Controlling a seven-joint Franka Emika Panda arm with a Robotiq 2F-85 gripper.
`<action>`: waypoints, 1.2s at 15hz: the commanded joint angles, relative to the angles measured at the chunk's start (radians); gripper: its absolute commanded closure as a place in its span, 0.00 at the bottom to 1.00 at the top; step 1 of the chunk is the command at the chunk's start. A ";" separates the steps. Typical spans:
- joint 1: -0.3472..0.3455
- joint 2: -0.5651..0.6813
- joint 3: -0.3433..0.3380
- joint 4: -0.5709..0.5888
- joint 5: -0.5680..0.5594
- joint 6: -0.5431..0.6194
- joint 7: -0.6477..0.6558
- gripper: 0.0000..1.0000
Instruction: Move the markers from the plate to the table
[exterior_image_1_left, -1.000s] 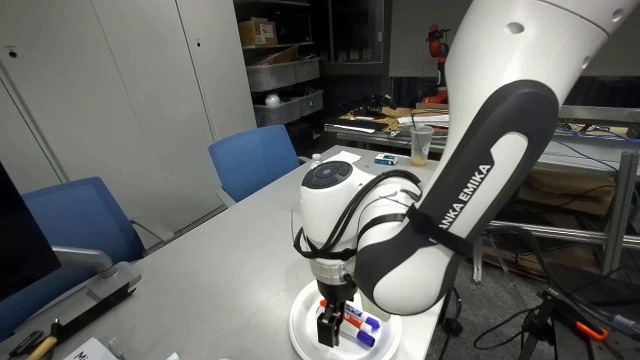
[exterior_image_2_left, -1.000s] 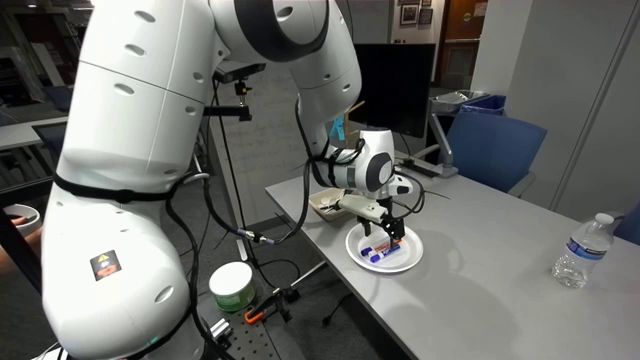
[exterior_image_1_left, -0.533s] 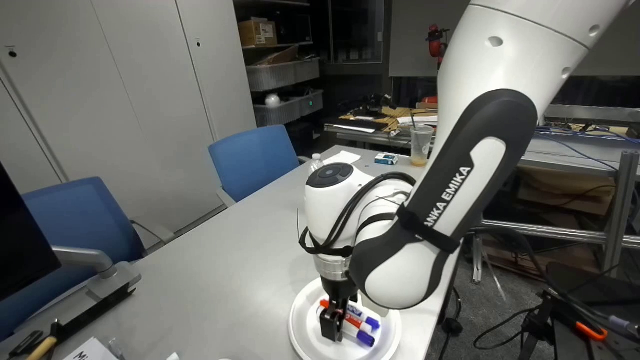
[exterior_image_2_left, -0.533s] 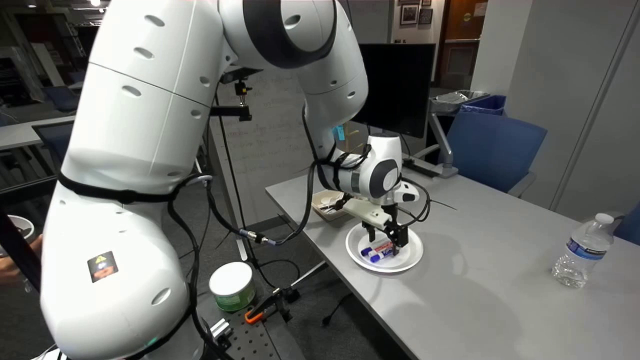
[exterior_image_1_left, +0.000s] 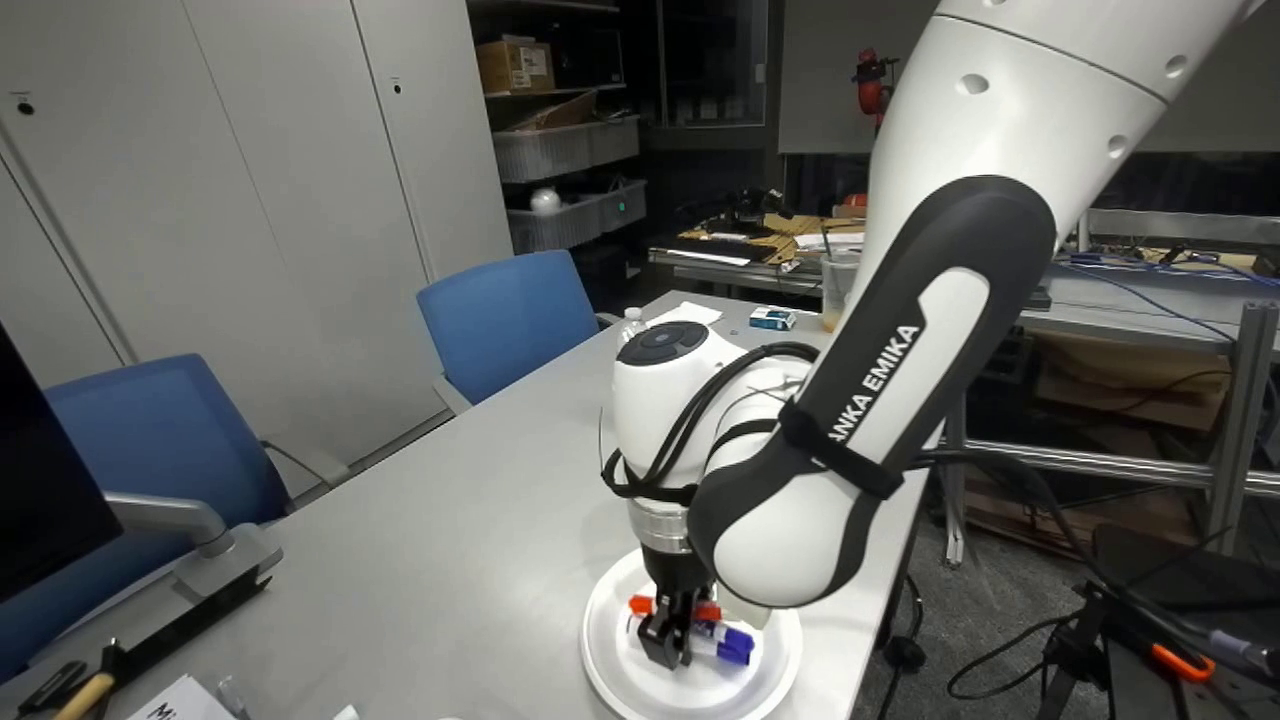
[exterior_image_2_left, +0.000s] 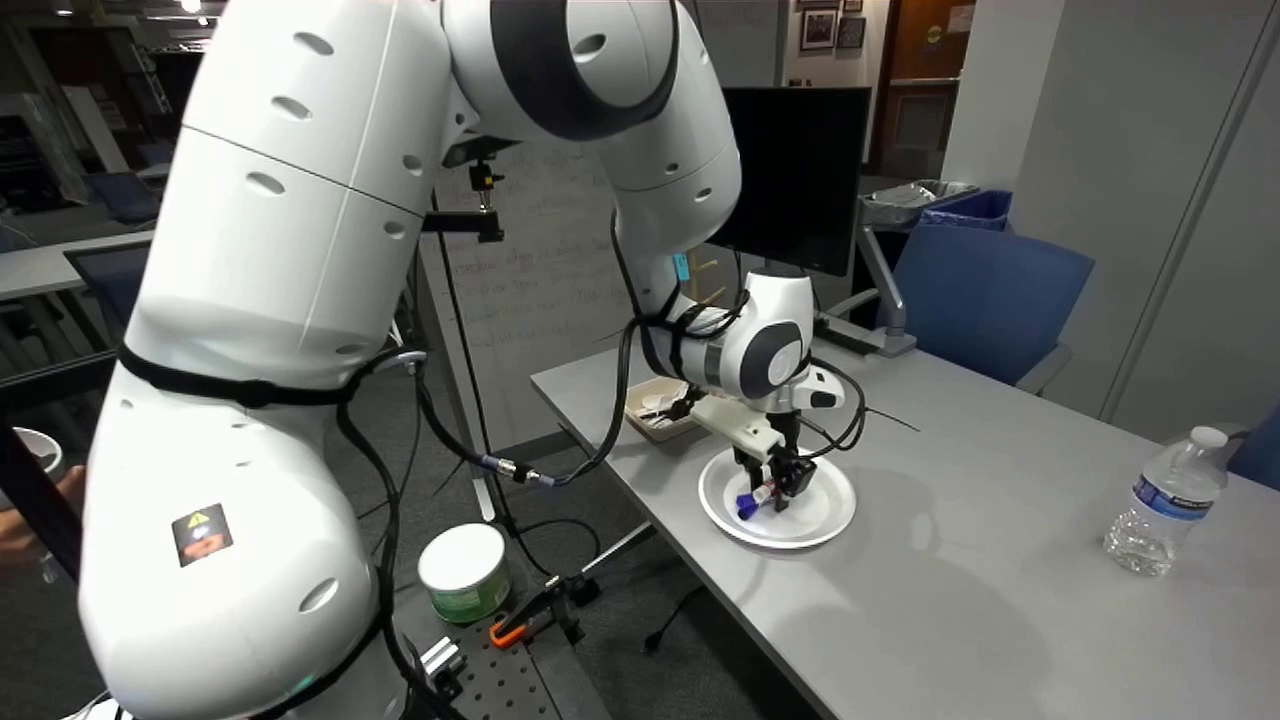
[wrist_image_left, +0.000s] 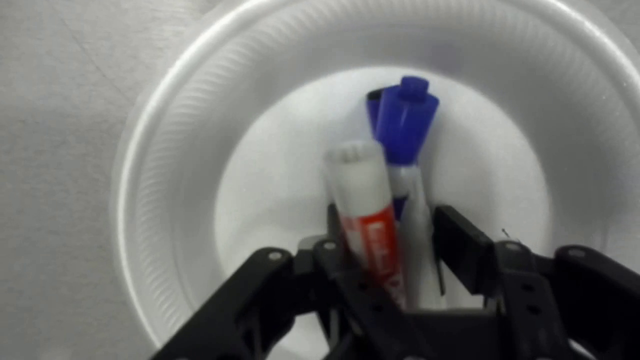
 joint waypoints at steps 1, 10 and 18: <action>-0.012 0.014 0.006 0.017 0.039 0.006 -0.038 0.82; -0.027 -0.082 0.016 -0.032 0.054 0.002 -0.051 0.94; -0.068 -0.207 -0.053 -0.101 0.023 0.023 -0.038 0.94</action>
